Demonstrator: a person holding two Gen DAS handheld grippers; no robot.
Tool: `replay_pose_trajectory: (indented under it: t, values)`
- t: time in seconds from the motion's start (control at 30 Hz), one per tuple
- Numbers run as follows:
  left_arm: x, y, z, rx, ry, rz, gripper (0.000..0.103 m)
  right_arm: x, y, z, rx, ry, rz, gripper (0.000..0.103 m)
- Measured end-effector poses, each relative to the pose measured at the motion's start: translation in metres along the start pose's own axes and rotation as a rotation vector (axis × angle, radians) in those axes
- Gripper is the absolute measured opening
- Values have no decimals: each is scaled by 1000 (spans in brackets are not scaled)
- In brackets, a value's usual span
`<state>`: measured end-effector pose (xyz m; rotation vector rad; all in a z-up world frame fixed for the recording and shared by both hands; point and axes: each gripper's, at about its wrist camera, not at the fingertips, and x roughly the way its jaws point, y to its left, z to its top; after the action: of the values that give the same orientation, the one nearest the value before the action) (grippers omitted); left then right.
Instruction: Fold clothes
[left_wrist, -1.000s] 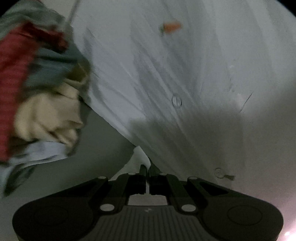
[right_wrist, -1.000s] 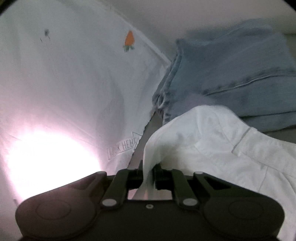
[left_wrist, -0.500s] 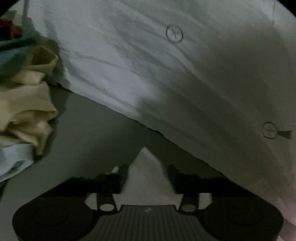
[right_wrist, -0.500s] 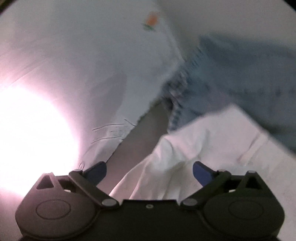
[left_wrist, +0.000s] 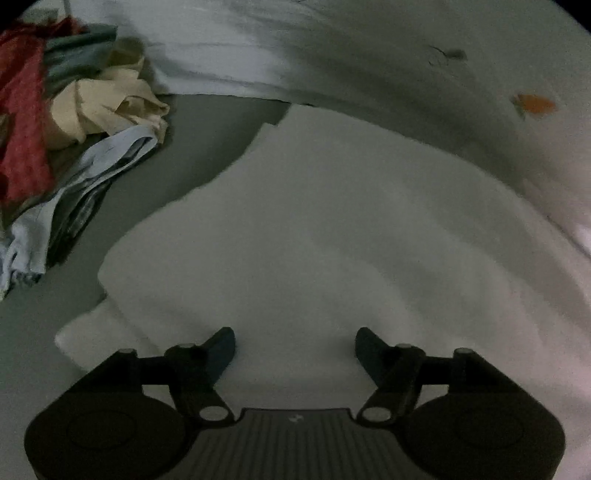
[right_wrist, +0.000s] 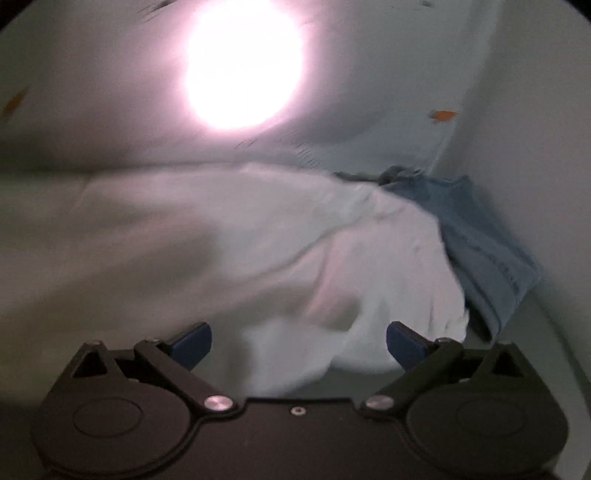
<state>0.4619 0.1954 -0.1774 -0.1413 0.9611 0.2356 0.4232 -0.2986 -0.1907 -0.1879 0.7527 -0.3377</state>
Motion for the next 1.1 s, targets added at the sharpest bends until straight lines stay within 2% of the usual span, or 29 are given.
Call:
replay_pose_trajectory:
  t: [0.03,0.2,0.27,0.4,0.47,0.6,0.67,0.87,1.1]
  values:
    - [-1,-2,-4,48,-7,4,79,-6,7,-9,-40,-3,-11,102]
    - [10,10,-2,19,29,-13,96,-14,35,-34,-126,0,10,102]
    - [13,9,-2,51,31,-8,99,-7,48,-38,-184,17,11,102]
    - [16,12,-3,74,27,-15,103,2,64,-36,-237,-25,-83,103]
    - [15,12,-3,88,20,-23,103,1,61,-24,-202,-50,-131,103]
    - [17,14,-4,96,7,-27,103,-22,53,-6,-94,-167,-139,103]
    - [17,14,-5,95,-1,-26,103,-32,53,-1,-104,-204,-153,103]
    - [16,14,-6,95,-5,-27,103,-41,44,6,-77,-208,-114,103]
    - [15,12,-8,91,-9,-23,103,-57,24,14,77,-220,-30,102]
